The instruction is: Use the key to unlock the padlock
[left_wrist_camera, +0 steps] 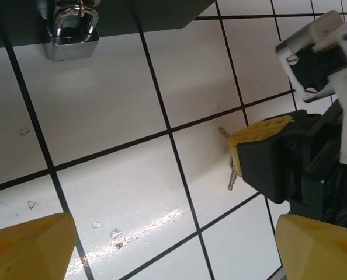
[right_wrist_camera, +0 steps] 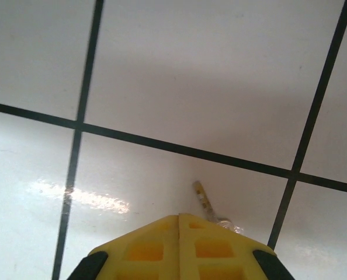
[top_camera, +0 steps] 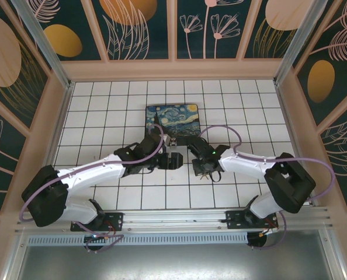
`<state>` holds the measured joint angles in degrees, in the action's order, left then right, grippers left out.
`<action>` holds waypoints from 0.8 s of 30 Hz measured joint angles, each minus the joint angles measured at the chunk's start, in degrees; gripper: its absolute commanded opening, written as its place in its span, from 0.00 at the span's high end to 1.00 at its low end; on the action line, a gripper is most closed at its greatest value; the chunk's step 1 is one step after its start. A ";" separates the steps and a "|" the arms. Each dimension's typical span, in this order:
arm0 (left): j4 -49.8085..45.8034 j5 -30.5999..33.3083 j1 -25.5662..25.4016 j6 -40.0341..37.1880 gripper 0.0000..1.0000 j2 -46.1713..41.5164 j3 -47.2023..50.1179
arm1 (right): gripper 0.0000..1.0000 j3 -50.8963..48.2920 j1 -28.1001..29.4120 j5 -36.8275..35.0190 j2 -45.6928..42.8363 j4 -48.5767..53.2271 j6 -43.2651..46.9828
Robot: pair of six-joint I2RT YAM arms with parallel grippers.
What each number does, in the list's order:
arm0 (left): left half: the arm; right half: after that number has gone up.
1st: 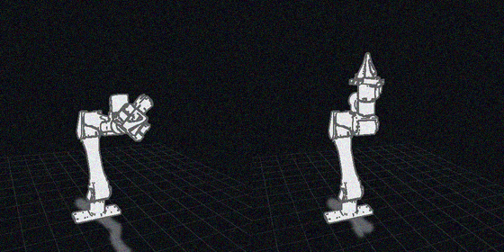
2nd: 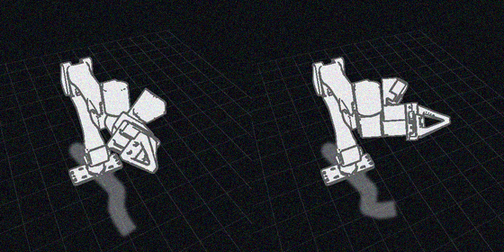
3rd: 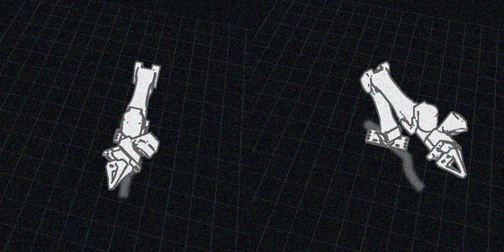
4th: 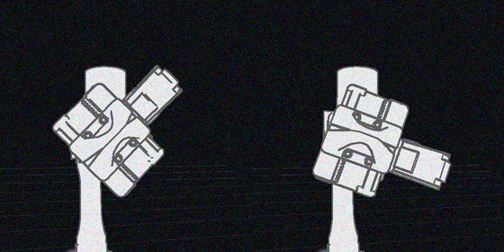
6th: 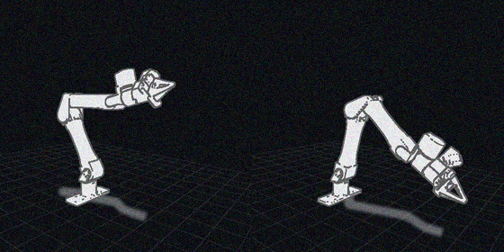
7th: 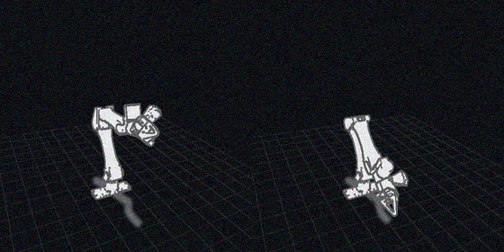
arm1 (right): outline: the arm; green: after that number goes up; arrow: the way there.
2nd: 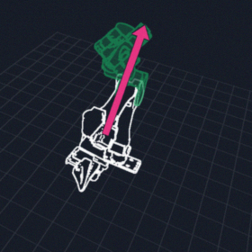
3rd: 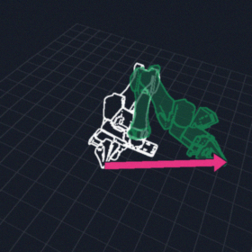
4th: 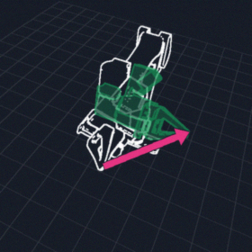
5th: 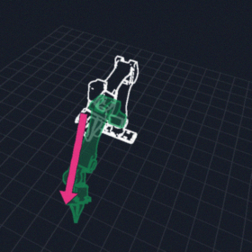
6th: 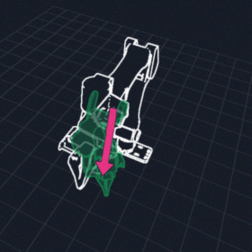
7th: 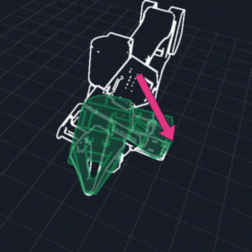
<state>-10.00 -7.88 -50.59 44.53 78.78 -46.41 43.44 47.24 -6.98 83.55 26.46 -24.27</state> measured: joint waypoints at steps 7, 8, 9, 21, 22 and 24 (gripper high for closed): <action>2.78 -2.38 0.00 0.07 0.13 2.89 -1.14 | 0.86 0.00 -0.85 1.36 -3.98 1.22 -0.04; 3.26 -2.64 0.00 0.07 0.13 3.19 -1.22 | 0.84 0.00 -1.20 1.55 -4.61 1.42 -0.04; 3.63 -2.73 0.00 0.07 0.13 3.41 -1.27 | 0.83 0.00 -1.66 1.73 -5.11 1.62 -0.15; 3.80 -2.86 0.00 0.02 0.14 3.52 -1.29 | 0.73 -4.13 -2.34 4.07 -7.43 3.74 -4.04; 3.80 -2.91 0.00 0.02 0.14 3.52 -1.29 | 0.73 -4.31 -2.29 4.07 -7.41 3.74 -4.28; 3.80 -3.13 0.00 0.02 0.14 3.52 -1.29 | 0.73 -4.31 -2.32 4.04 -7.06 3.50 -4.59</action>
<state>-6.20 -11.00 -50.59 44.56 82.30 -47.70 39.13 44.93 -2.94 76.49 29.95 -28.86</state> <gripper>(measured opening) 0.864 0.266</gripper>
